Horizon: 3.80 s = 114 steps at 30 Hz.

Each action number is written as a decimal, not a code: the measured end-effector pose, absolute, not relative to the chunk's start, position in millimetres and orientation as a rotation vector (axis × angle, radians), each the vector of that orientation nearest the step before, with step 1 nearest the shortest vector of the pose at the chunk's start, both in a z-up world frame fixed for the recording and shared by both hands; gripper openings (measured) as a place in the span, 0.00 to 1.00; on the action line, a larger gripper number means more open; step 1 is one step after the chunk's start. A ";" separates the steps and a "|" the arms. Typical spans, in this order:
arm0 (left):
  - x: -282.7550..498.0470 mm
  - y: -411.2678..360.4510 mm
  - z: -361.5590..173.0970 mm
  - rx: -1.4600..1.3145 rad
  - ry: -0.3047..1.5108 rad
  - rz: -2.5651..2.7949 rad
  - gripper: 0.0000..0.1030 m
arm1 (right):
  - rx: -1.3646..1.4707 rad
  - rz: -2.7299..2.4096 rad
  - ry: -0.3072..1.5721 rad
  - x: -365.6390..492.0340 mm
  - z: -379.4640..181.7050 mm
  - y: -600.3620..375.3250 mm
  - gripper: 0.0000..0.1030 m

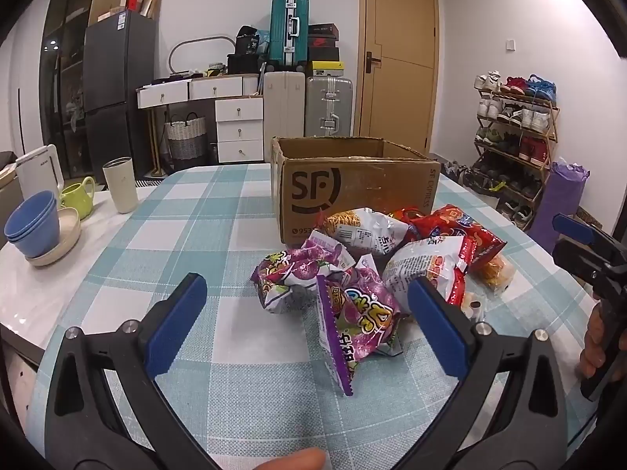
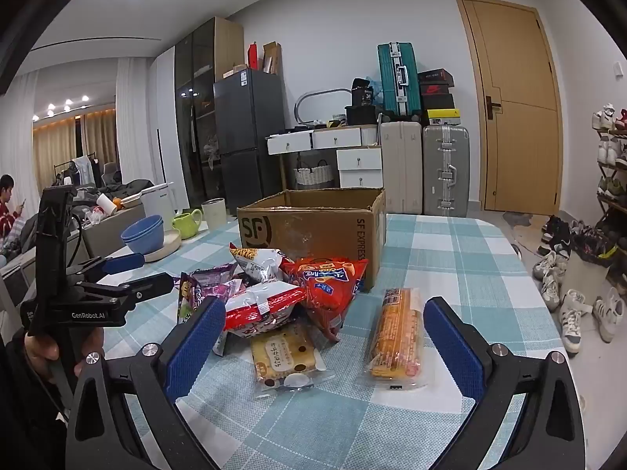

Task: Organize snacks

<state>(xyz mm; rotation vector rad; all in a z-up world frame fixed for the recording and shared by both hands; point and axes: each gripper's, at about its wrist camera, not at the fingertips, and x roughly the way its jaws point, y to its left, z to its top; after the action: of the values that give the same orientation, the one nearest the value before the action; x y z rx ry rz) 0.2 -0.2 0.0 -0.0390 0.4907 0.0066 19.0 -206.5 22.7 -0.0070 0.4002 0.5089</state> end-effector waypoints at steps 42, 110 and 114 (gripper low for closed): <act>-0.4 0.2 0.0 -0.048 0.479 0.007 0.99 | -0.006 0.509 0.395 20.2 22.5 -207.6 1.00; 10.9 4.3 -9.3 -0.070 0.575 0.026 0.99 | 0.083 0.426 0.581 58.6 16.9 -219.7 1.00; 20.1 1.2 -17.4 -0.064 0.643 0.035 0.99 | 0.050 0.402 0.635 68.4 17.2 -216.5 1.00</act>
<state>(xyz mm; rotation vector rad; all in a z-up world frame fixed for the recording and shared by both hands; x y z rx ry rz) 20.1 1.2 -17.4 -0.0641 0.6426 0.0345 68.4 -216.5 17.2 0.0495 0.6351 0.4021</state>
